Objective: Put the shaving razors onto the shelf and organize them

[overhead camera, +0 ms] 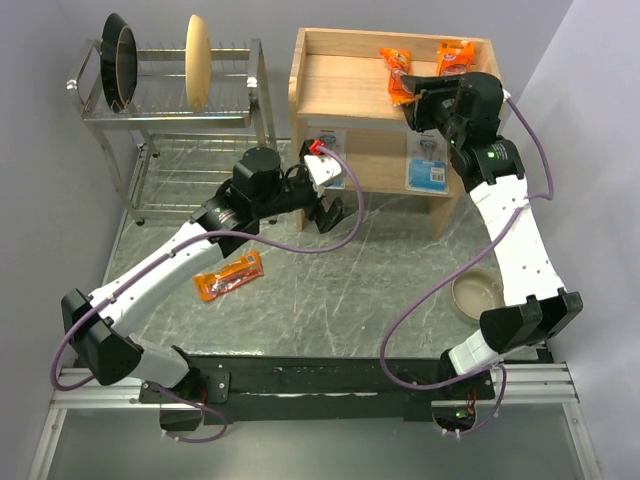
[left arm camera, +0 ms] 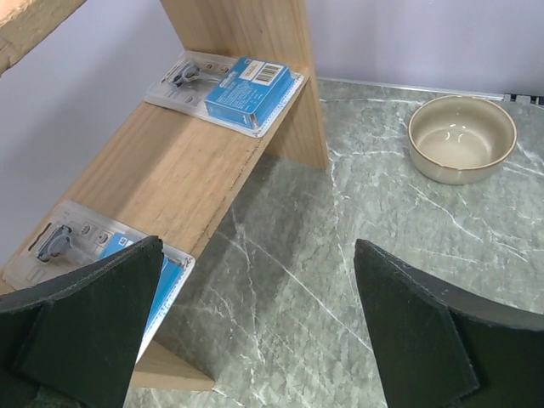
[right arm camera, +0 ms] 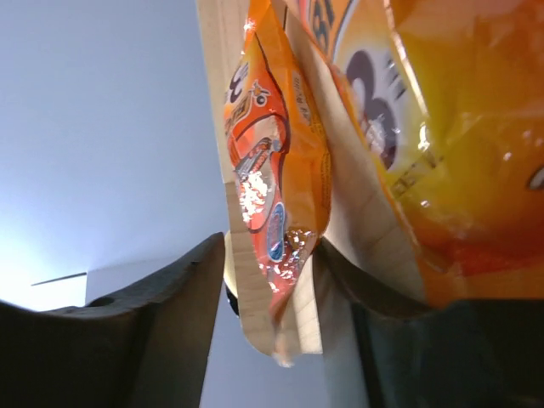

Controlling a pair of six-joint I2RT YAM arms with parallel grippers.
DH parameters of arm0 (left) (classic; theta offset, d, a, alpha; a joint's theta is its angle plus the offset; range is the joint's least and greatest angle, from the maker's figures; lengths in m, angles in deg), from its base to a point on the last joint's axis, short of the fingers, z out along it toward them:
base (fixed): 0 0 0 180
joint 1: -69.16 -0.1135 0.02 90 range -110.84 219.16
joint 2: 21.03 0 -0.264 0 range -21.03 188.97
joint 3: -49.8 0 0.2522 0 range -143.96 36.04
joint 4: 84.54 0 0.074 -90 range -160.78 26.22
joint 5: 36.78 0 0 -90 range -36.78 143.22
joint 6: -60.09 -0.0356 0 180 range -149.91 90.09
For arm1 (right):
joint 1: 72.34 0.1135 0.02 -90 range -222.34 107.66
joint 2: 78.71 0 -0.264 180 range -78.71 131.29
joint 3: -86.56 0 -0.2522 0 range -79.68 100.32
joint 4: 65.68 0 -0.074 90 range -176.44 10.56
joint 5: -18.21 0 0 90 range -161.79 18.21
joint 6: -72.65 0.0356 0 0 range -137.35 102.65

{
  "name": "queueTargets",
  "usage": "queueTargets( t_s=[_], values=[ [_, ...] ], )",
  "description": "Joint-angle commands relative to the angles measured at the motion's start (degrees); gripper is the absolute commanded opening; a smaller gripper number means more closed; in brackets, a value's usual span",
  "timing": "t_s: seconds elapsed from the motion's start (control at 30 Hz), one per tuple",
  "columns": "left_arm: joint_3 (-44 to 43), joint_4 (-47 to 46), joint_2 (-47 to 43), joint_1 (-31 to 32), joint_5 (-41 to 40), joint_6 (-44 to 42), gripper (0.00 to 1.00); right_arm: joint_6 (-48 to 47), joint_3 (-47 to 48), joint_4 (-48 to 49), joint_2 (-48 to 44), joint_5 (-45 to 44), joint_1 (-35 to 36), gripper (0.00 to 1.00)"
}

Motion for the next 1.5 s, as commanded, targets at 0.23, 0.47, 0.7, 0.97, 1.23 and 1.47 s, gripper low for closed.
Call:
queueTargets(
  t_s=[0.23,0.47,0.7,0.97,1.23,1.47],
  values=[
    [1.8,-3.4,-2.4,0.7,-0.9,-0.3,0.99,-0.1,0.2,-2.6,-3.9,-4.5,3.9,0.54],
    [2.9,-4.0,-3.4,0.7,-0.8,-0.3,0.99,-1.3,-0.7,-2.5,-4.1,-6.2,4.9,0.54],
    [3.6,-4.6,-3.7,0.7,-0.8,-0.3,0.99,-3.8,-2.5,-4.0,-7.6,-6.9,5.1,0.54],
    [6.3,1.0,-6.9,-0.5,-5.9,-2.3,0.99,-14.6,-5.7,-12.0,-16.1,-6.2,5.1,0.54],
    [17.3,13.1,-14.0,-12.1,-7.3,-10.4,0.99,-59.6,-33.4,11.6,-37.4,3.2,3.3,0.88],
    [24.2,20.3,-15.7,-17.5,-8.1,-15.8,0.99,-78.7,-45.4,3.9,-47.6,12.0,3.2,1.00]
  ],
)
